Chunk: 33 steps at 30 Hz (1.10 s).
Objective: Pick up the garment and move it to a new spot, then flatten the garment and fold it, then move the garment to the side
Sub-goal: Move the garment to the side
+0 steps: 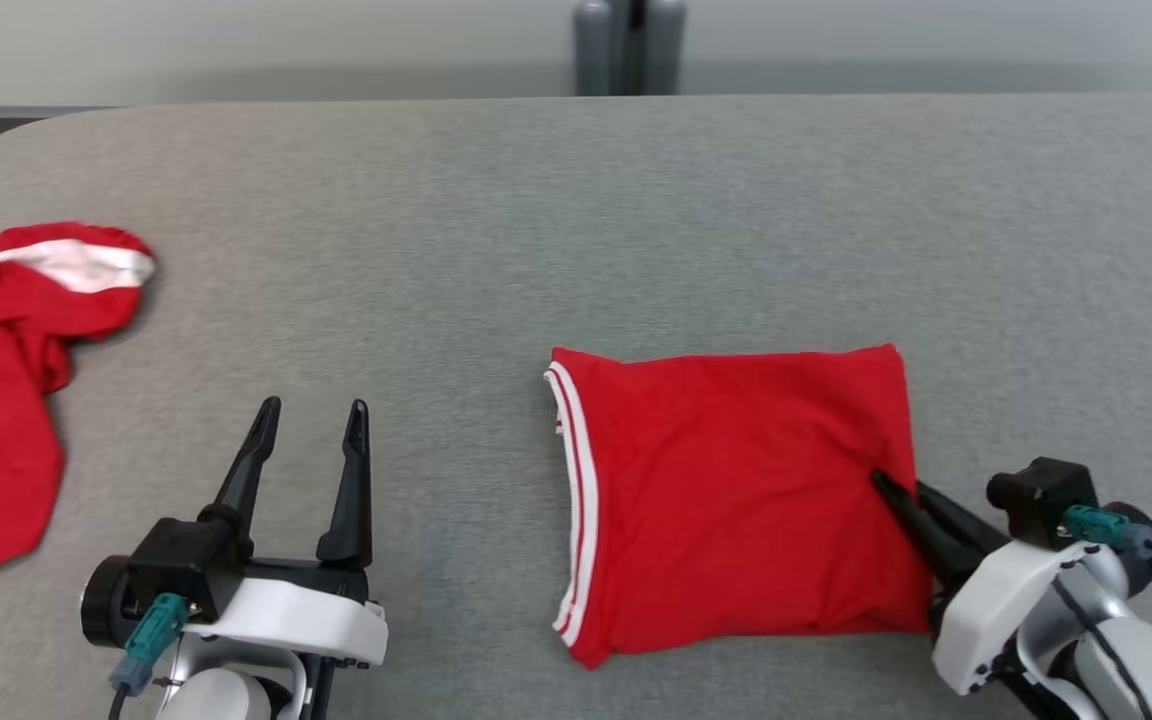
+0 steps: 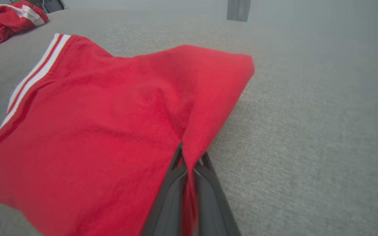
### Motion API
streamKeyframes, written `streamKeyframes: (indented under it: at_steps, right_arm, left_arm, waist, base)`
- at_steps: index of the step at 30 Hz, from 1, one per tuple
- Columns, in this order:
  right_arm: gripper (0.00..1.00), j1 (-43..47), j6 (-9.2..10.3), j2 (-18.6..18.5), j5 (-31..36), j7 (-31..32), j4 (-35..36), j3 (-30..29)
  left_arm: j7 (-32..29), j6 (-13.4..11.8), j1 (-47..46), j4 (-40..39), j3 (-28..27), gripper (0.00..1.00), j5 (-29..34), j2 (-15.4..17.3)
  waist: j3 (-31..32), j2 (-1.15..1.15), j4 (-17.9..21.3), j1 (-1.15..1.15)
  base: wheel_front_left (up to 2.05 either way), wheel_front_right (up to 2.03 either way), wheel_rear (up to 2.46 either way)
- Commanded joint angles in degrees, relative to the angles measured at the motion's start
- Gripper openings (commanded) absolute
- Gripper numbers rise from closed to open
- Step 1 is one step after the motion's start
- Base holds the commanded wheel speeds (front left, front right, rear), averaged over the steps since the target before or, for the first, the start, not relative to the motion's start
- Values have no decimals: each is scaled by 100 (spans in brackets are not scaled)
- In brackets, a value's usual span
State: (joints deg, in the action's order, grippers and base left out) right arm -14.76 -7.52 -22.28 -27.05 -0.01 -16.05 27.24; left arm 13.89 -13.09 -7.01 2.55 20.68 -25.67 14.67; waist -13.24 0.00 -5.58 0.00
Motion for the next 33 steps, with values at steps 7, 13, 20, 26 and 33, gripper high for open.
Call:
streamKeyframes:
  at_steps: [7, 13, 20, 26, 33]
  right_arm:
    - [0, -173, 5, -399, 306, -22, 285, -124]
    - [0, -611, 5, -720, 464, -168, 259, -166]
    - [0, -1397, 6, -1231, 655, -546, -318, -168]
    - [0, -2153, 5, -1500, 725, -1012, -1176, -249]
    - [0, -2883, 5, -1545, 538, -1258, -2288, -166]
  left_arm:
    - [-51, 10, -227, -200, -33, 100, 64, 139]
    - [-227, 91, -505, -276, 71, 100, 177, 259]
    - [-421, 246, -935, -299, 270, 100, 322, 350]
    - [-558, 364, -1252, -305, 433, 100, 426, 366]
    - [-608, 442, -1554, -263, 577, 100, 513, 325]
  waist:
    - [-289, 0, 932, 0]
    - [-570, 0, 1574, 0]
    - [-863, 0, 2110, 0]
    - [-1109, 0, 2241, 0]
    - [-1369, 0, 2192, 0]
  base:
    - [0, 0, 0]
    - [0, 0, 0]
    - [0, 0, 0]
    - [0, 0, 0]
    - [0, 0, 0]
